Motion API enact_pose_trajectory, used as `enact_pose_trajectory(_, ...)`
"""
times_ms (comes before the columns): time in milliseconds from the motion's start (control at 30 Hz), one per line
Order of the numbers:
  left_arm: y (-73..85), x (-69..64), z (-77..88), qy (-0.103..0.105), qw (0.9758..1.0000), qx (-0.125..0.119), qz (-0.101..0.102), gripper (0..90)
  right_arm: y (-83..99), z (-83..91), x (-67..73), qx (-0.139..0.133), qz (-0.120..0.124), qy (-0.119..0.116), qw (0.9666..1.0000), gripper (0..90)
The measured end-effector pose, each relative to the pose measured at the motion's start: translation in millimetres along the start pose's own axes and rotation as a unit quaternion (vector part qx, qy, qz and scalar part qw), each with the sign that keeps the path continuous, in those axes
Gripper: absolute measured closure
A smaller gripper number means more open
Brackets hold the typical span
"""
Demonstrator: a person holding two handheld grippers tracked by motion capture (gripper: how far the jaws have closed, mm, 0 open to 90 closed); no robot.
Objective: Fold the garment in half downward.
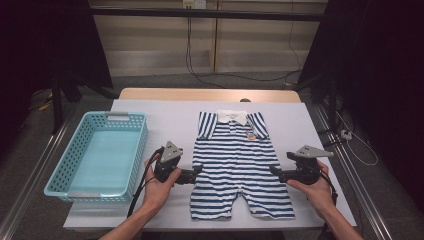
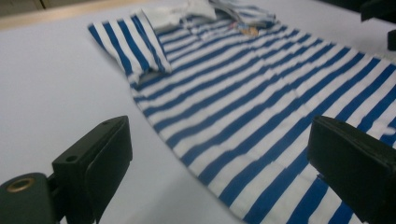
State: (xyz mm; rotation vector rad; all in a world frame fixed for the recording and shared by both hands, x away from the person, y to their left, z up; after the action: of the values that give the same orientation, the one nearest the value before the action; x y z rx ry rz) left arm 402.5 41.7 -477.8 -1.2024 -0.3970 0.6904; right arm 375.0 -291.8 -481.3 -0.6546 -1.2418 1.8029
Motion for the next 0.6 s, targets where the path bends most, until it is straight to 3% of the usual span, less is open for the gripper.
enact_pose_trajectory(67, 6.0, -0.3, -3.7, -0.008, 0.9996, 0.022, -0.017, 6.9, 4.5, -0.6, 0.4, 0.021, 0.003, -0.002, 0.9998, 15.5)
enact_pose_trajectory(200, 12.2, -5.4, -6.2, 0.01, 0.9989, 0.044, -0.014, 7.1, 11.1, 0.5, -4.0, 0.048, -0.016, -0.006, 0.9987, 25.0)
enact_pose_trajectory(333, 19.7, -5.7, -5.6, 0.01, 0.9969, 0.075, -0.021, 11.9, 15.8, 0.8, -8.9, 0.071, -0.032, -0.009, 0.9969, 34.3)
enact_pose_trajectory(400, 22.1, -6.0, -3.6, 0.012, 0.9957, 0.09, -0.014, 18.8, 21.5, 0.4, -9.2, 0.095, -0.044, -0.01, 0.9944, 39.0)
enact_pose_trajectory(433, 22.7, -6.3, -3.1, 0.009, 0.9955, 0.093, -0.015, 23.7, 21.6, 0.1, -10.1, 0.094, -0.041, -0.009, 0.9947, 41.4)
enact_pose_trajectory(500, 22.9, -9.7, -1.9, 0.022, 0.9949, 0.096, -0.02, 32.2, 20.1, -0.3, -13.0, 0.088, -0.029, -0.008, 0.9956, 49.0)
enact_pose_trajectory(567, 24.6, -13.2, -2.0, 0.025, 0.9937, 0.105, -0.029, 39.6, 21.3, 1.3, -10.3, 0.101, -0.031, -0.009, 0.9944, 51.0)
enact_pose_trajectory(600, 26.4, -16.0, -2.4, 0.016, 0.9939, 0.105, -0.029, 41.7, 21.2, 0.9, -10.4, 0.101, -0.024, -0.008, 0.9946, 52.9)
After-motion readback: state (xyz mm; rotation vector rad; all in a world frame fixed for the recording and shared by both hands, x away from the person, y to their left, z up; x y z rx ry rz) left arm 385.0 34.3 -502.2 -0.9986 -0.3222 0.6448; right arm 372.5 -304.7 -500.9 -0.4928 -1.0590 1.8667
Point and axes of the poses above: each handheld gripper's, and its own axes: z roughly backward along the jaws, y roughly out of its underside, x roughly to its left, the point moved 7 cm from there along -z, roughly forward along the jaws, and after that the axes turned 14 degrees about -x, right-handed, at the moved point
